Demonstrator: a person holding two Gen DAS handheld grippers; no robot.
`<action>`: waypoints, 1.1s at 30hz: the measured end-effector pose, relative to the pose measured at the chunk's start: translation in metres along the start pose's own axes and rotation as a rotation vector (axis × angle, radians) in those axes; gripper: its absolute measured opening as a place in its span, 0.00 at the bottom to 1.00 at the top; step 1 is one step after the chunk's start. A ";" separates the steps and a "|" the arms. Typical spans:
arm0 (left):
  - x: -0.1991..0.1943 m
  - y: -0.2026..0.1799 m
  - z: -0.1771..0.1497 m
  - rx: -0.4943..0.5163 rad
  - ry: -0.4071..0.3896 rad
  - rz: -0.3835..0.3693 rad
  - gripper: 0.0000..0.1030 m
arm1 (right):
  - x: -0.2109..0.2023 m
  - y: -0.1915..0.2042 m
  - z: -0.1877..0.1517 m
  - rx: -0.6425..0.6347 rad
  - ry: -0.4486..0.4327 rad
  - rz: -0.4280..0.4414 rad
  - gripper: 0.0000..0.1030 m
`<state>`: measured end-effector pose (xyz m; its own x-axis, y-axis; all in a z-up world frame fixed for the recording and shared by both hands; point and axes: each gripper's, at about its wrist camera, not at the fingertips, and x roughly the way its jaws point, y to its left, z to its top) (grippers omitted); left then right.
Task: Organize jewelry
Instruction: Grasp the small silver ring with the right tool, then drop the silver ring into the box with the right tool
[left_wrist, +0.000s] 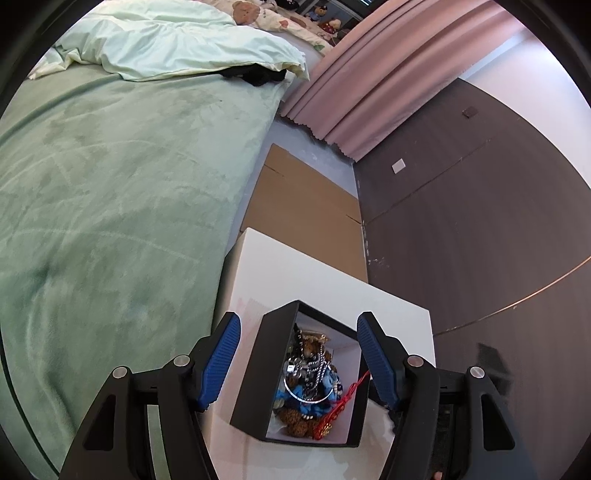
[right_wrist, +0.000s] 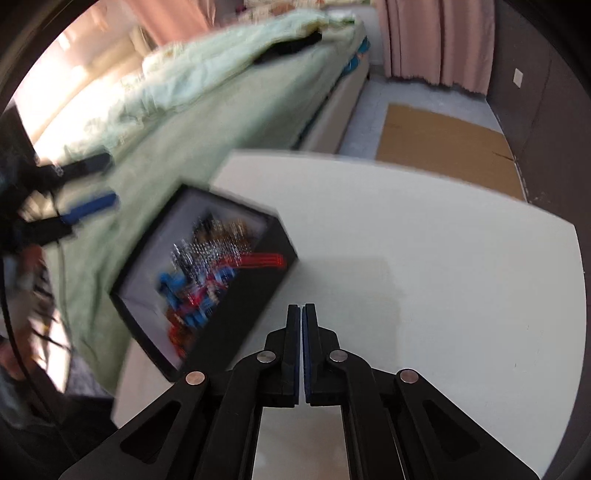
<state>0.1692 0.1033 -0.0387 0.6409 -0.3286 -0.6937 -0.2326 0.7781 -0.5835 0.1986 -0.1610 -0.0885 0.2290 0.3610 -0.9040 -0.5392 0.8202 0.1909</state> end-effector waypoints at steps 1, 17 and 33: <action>-0.001 0.001 0.000 0.000 -0.001 -0.001 0.65 | 0.005 0.002 -0.001 -0.015 0.018 -0.029 0.12; -0.016 0.015 0.003 -0.021 -0.009 -0.014 0.65 | 0.015 0.013 -0.006 -0.144 -0.058 -0.098 0.38; -0.014 0.008 -0.008 0.061 0.033 0.004 1.00 | -0.029 0.022 0.003 -0.077 -0.145 -0.022 0.14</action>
<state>0.1526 0.1098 -0.0369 0.6152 -0.3426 -0.7101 -0.1894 0.8100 -0.5549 0.1825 -0.1525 -0.0575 0.3525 0.4084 -0.8420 -0.5923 0.7940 0.1371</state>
